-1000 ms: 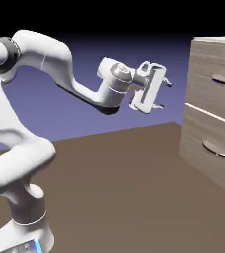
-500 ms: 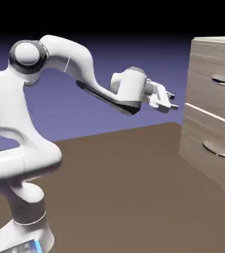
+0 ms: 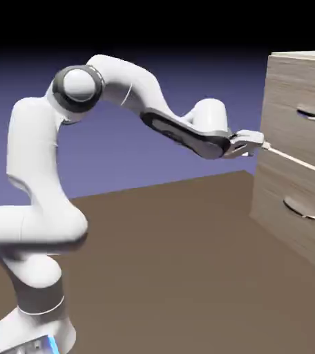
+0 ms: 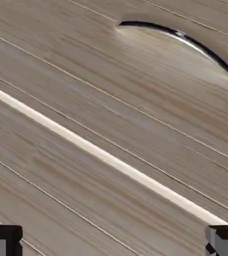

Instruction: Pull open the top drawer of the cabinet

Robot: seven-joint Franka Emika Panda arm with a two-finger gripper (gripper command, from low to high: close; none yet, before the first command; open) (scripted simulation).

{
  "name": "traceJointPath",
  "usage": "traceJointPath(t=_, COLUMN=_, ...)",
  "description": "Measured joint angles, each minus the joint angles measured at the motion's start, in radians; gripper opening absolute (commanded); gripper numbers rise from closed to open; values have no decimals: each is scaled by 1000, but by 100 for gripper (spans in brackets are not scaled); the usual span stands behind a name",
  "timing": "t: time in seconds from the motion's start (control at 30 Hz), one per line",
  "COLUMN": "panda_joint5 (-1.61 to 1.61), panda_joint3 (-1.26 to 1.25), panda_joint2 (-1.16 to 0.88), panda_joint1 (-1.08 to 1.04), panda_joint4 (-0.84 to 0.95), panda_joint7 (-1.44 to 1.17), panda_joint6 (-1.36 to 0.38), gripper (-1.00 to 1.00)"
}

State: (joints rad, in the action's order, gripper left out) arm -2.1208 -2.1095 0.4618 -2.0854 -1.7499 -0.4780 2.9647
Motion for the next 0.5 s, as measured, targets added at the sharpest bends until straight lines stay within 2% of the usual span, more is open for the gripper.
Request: traceJointPath(t=0.5, panda_joint5=-547, panda_joint3=-544, panda_joint2=-28, panda_joint1=-541, panda_joint4=273, panda_joint7=-314, panda_joint6=-19, gripper=100)
